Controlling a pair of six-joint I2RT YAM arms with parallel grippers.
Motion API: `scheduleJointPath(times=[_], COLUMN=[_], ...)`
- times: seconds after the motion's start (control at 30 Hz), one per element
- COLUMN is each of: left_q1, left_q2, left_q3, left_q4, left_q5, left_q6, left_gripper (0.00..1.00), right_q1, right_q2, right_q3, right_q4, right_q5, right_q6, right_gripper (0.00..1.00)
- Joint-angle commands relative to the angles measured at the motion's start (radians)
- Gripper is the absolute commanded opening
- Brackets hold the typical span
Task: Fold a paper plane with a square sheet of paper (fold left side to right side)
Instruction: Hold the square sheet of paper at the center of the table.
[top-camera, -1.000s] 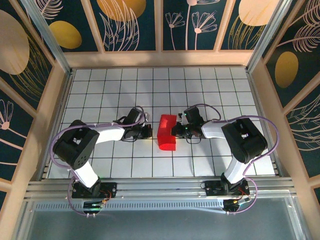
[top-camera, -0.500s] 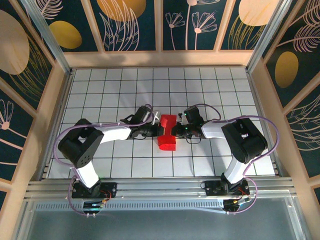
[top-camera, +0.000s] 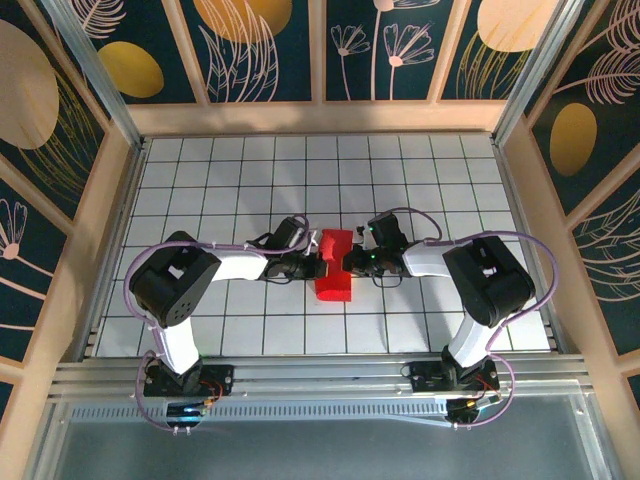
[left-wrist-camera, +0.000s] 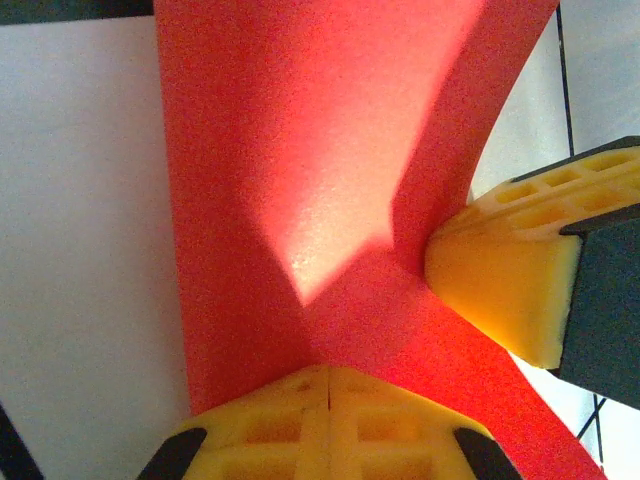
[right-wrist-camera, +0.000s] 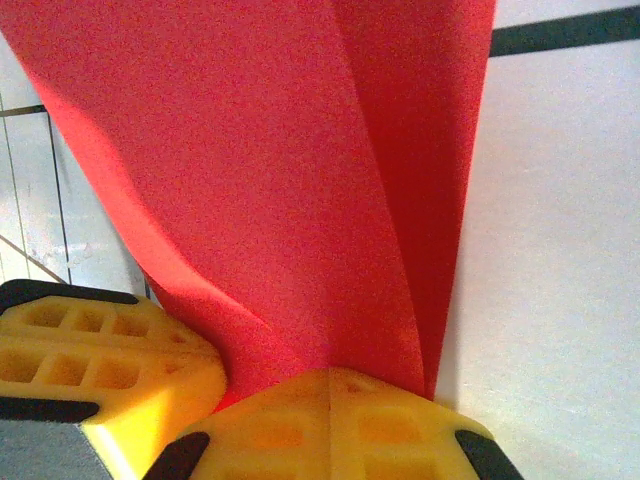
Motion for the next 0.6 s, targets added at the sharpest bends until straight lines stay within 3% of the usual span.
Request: scheduleJointPath(times=[0.0, 0.33, 0.57], left_q1=[0.002, -0.005, -0.007], left_q2=[0.023, 0.041, 0.046], left_q3=[0.002, 0.014, 0.023], left_q4=[-0.039, -0.058, -0.074], left_q5=[-0.028, -0.042, -0.048], left_q6=[0.006, 0.008, 0.014], left_gripper=[0.0, 0.0, 0.0], right_q1=[0.005, 0.005, 0.011], right_q2=[0.037, -0.06, -0.015], right_q3=[-0.007, 0.062, 0.097], right_q4=[-0.097, -0.068, 0.003], right_q5=[0.056, -0.008, -0.042], right_q6=[-0.018, -0.01, 0.009], right_gripper=[0.0, 0.0, 0.0])
